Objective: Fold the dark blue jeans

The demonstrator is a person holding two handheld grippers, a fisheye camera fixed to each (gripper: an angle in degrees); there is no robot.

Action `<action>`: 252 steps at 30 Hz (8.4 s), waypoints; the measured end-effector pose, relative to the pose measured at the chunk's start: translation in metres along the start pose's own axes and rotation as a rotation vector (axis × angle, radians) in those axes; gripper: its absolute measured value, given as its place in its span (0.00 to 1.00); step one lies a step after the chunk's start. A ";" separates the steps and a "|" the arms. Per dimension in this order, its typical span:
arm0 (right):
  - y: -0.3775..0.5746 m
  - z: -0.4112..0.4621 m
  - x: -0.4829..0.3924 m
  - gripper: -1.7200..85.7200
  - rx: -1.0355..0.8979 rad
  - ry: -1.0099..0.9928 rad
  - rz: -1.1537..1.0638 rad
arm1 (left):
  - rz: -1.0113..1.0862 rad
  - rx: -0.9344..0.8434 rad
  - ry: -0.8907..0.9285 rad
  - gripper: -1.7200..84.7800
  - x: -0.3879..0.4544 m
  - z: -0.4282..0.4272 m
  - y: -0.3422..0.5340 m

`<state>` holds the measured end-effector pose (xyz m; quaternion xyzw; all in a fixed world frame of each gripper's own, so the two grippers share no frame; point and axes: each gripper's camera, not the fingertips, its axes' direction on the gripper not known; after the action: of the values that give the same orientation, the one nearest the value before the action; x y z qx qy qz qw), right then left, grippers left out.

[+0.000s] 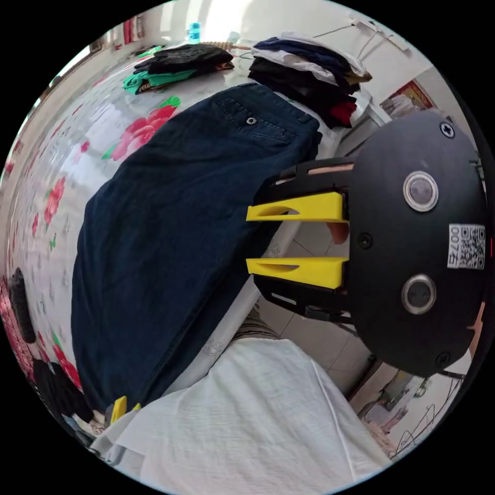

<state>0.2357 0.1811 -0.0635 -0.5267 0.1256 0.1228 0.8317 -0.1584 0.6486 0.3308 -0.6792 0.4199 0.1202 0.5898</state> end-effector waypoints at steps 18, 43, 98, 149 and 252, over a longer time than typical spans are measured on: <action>0.036 -0.063 0.041 0.02 0.150 0.027 -0.157 | 0.063 0.039 -0.079 0.01 0.009 -0.009 -0.047; -0.170 -0.057 0.265 0.08 0.329 -0.438 -0.247 | -0.303 0.054 0.057 0.02 -0.092 0.026 -0.144; -0.502 0.024 0.322 0.02 -0.608 -0.330 0.070 | -0.311 0.084 0.098 0.01 -0.129 -0.015 -0.101; -0.144 0.036 0.069 0.02 -0.057 -0.427 0.064 | -1.776 0.645 0.119 0.14 -0.125 -0.113 0.494; 0.423 0.210 0.337 0.14 0.745 -0.831 1.478 | -0.680 0.406 0.253 0.01 0.096 -0.008 0.042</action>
<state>0.4265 0.5714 -0.4483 0.0750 0.1525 0.7530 0.6357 -0.1321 0.6024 0.2403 -0.6586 0.2560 -0.2509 0.6616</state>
